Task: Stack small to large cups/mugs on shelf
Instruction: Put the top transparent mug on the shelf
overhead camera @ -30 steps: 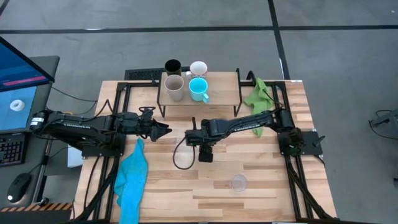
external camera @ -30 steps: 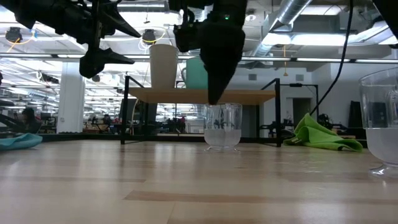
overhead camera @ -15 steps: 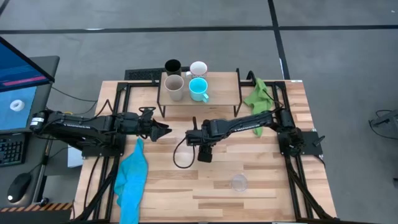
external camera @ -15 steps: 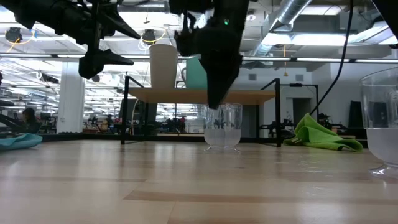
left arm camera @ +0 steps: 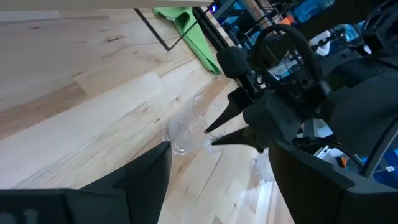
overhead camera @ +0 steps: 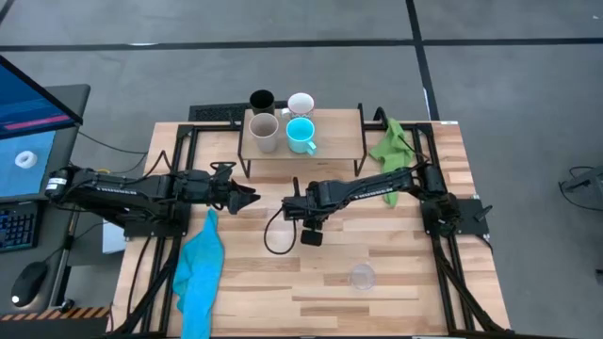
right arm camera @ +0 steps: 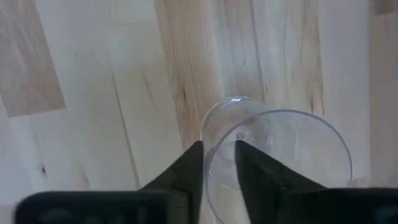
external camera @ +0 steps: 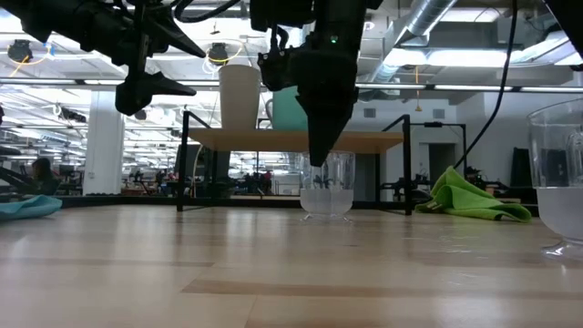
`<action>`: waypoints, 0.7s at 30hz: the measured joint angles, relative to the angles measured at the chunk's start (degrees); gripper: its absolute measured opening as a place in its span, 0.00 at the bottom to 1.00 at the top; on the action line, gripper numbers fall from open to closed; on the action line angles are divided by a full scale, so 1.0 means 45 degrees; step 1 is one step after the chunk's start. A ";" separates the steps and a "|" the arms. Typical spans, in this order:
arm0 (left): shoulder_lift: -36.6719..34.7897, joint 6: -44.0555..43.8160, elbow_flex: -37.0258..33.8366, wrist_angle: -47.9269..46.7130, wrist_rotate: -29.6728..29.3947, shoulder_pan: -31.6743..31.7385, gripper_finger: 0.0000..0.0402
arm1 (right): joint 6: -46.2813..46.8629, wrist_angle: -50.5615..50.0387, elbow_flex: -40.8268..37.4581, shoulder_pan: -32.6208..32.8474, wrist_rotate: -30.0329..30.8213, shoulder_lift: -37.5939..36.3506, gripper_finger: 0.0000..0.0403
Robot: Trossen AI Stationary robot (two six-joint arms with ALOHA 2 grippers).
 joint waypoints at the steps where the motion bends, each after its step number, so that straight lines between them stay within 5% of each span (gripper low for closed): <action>1: 0.0000 0.0000 0.0000 0.0000 0.0002 0.0000 0.65 | -0.0005 0.0000 0.0000 -0.0010 -0.0069 0.0000 0.24; 9: 0.0000 -0.0005 0.0000 0.0000 0.0005 0.0000 0.65 | -0.0345 0.0000 0.0000 -0.0103 -0.0221 0.0000 0.03; 21: 0.0000 -0.0014 0.0000 0.0000 0.0005 0.0000 0.65 | -0.0353 -0.0115 0.0000 0.0029 -0.0356 -0.0563 0.02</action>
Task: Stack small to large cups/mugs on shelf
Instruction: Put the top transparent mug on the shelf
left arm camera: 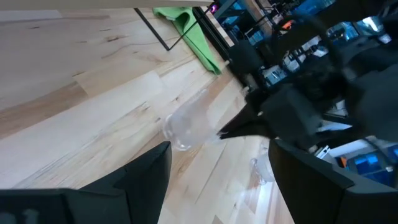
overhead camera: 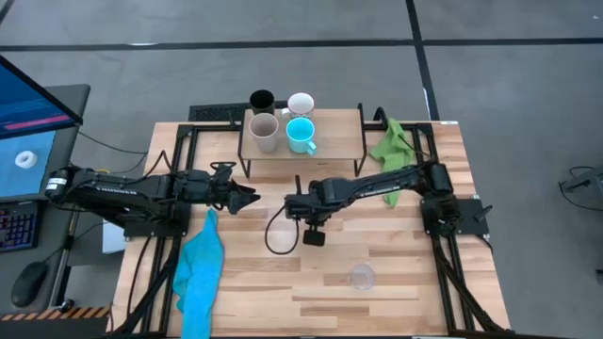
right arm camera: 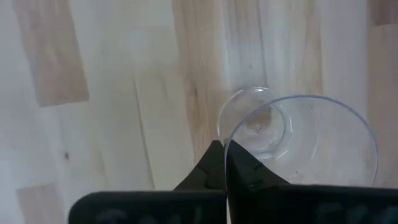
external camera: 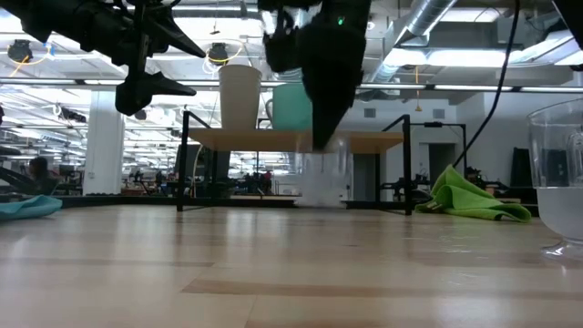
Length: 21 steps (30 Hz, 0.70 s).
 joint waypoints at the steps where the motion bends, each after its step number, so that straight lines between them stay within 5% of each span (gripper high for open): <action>1: 0.0000 0.0000 0.0000 0.0000 0.0000 0.0000 0.65 | 0.0023 -0.0065 0.0000 0.0000 0.0000 -0.0167 0.02; 21: 0.0000 -0.0044 0.0000 0.0024 -0.0338 0.0005 0.65 | 0.1029 0.1039 0.0000 0.0677 0.0474 -0.6722 0.01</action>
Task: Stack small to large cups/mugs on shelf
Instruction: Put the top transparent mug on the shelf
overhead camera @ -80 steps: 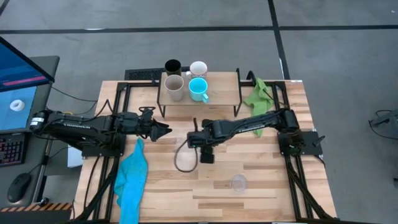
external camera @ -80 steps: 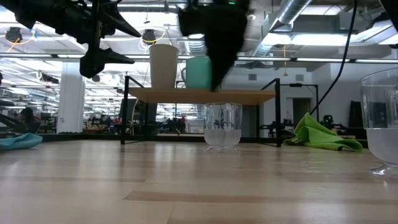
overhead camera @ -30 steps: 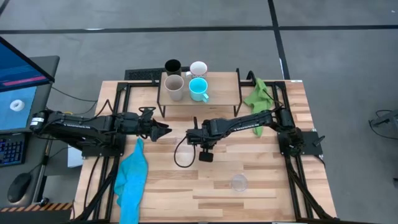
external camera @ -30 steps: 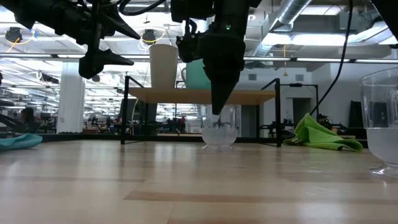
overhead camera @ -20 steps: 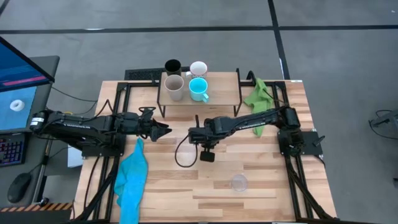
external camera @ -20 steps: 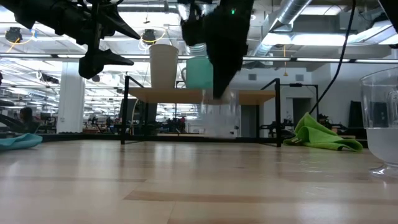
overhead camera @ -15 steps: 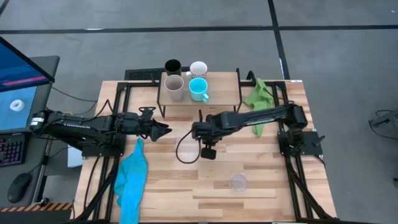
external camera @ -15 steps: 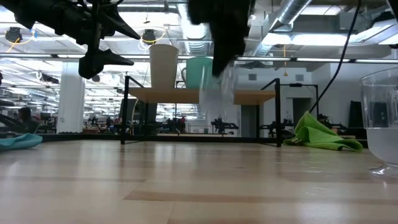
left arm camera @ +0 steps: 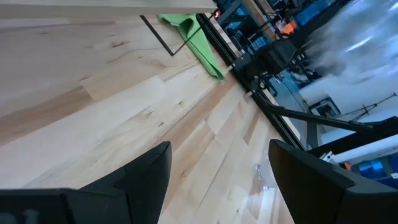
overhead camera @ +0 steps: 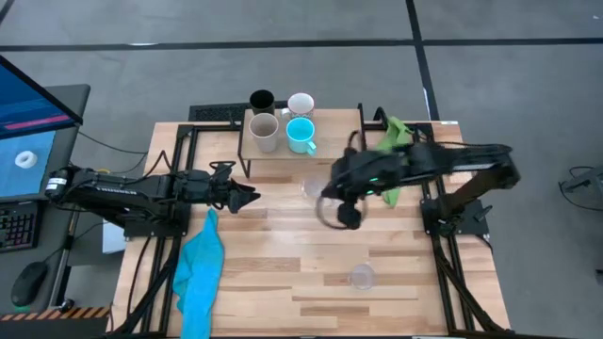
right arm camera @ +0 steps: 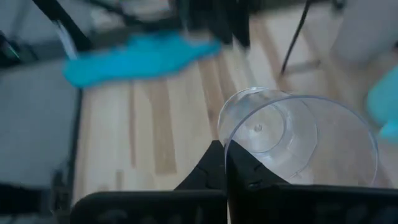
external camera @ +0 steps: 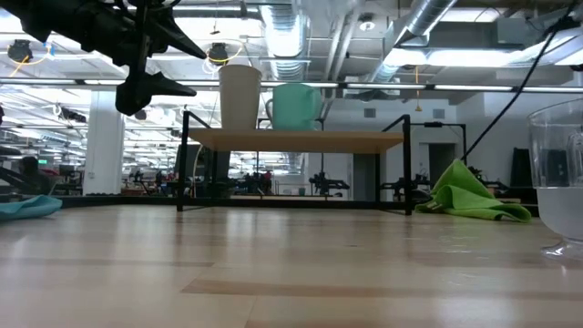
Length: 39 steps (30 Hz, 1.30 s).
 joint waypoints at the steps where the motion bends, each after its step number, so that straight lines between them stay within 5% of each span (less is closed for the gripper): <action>1: 0.0000 0.0000 0.0000 0.0001 -0.0009 -0.0003 0.65 | -0.0002 0.0234 0.0000 0.0082 0.0111 -0.0344 0.01; 18: 0.0000 -0.0015 0.0000 0.0030 -0.0554 0.0000 0.65 | -0.1976 0.3548 0.0019 0.2764 0.1141 -0.3870 0.03; 23: 0.0001 -0.0015 0.0000 0.0031 -0.0899 0.0000 0.65 | -0.2050 0.2793 0.0019 0.3058 0.3352 -0.3900 0.02; 29: 0.0000 -0.0145 0.0000 0.0034 -0.0944 0.0000 0.65 | -0.2018 0.1371 0.0015 0.1783 0.4697 -0.3773 0.03; 39: 0.0000 -0.0457 0.0000 0.0029 -0.1041 0.0000 0.65 | -0.3107 -0.0272 0.0015 -0.2550 0.2466 -0.3134 0.02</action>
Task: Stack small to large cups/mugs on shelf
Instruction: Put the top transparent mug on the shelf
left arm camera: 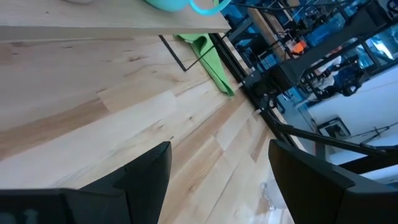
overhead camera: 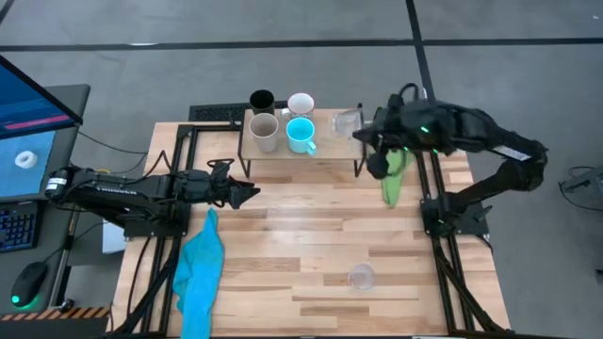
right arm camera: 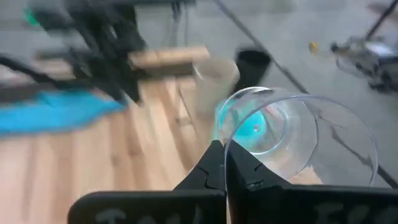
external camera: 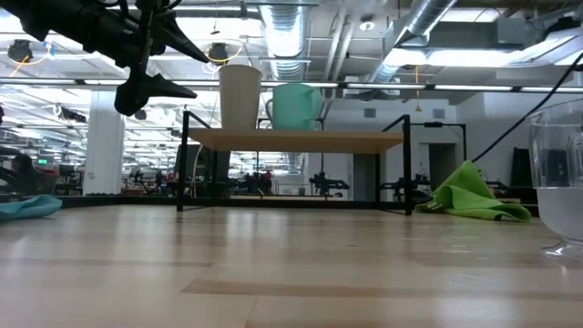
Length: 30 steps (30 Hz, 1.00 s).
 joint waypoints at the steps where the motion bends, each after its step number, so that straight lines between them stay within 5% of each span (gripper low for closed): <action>1: 0.0001 -0.0055 0.0000 0.0000 0.0000 0.0000 0.65 | -0.0209 -0.0245 -0.0005 -0.0469 -0.0242 0.0160 0.02; 12: 0.0003 -0.0364 0.0000 -0.0010 0.0000 0.0000 0.65 | -0.2502 -0.0997 -0.0015 -0.4779 -0.2435 0.2563 0.03; 30: 0.0005 -0.0616 0.0000 -0.0102 0.0000 0.0000 0.65 | -0.4250 -0.1003 -0.0006 -0.6607 -0.2465 0.5774 0.02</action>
